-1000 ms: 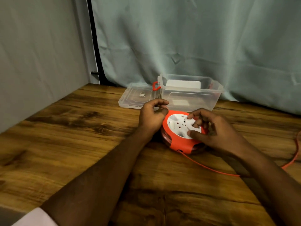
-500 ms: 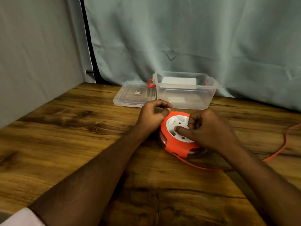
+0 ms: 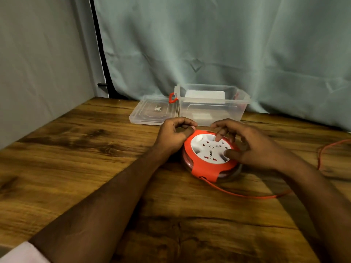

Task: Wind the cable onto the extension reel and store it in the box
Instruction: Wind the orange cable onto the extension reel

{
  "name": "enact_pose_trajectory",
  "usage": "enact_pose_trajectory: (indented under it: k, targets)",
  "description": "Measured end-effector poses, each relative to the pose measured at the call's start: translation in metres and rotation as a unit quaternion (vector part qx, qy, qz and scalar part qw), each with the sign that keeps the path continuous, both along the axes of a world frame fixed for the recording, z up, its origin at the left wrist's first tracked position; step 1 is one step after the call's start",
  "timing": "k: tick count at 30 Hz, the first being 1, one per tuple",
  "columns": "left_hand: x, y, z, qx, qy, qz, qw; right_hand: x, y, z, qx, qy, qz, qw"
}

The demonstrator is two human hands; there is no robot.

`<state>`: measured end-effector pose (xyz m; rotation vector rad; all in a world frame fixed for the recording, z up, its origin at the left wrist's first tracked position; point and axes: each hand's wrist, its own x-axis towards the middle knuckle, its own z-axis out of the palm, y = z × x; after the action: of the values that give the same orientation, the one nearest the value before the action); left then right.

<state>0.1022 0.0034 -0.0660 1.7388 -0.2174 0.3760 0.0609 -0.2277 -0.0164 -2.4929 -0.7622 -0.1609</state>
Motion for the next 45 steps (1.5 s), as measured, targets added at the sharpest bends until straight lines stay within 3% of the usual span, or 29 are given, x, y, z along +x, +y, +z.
enact_pose_trajectory:
  k: [5,17,25,30,36,45]
  targets:
    - [-0.001,0.001,0.001,0.006,-0.002,-0.019,1.000,0.001,-0.002,-0.003,-0.036,0.005,0.018,0.999]
    - [0.002,0.001,-0.001,0.011,-0.020,-0.027,0.999,0.001,0.000,0.000,0.033,0.029,0.039,0.998]
    - [0.005,0.003,-0.004,0.006,0.002,-0.002,1.000,-0.004,0.019,-0.011,0.032,-0.025,-0.037,0.998]
    - [0.006,0.003,-0.003,-0.008,0.052,-0.050,0.997,-0.008,0.024,-0.009,0.030,-0.054,-0.070,0.996]
    - [0.009,0.003,-0.007,0.010,0.039,-0.051,0.998,-0.009,0.033,-0.011,-0.017,-0.085,-0.136,0.987]
    - [0.008,0.001,-0.008,0.009,0.020,-0.067,0.998,-0.015,0.047,-0.016,-0.021,-0.163,-0.129,0.978]
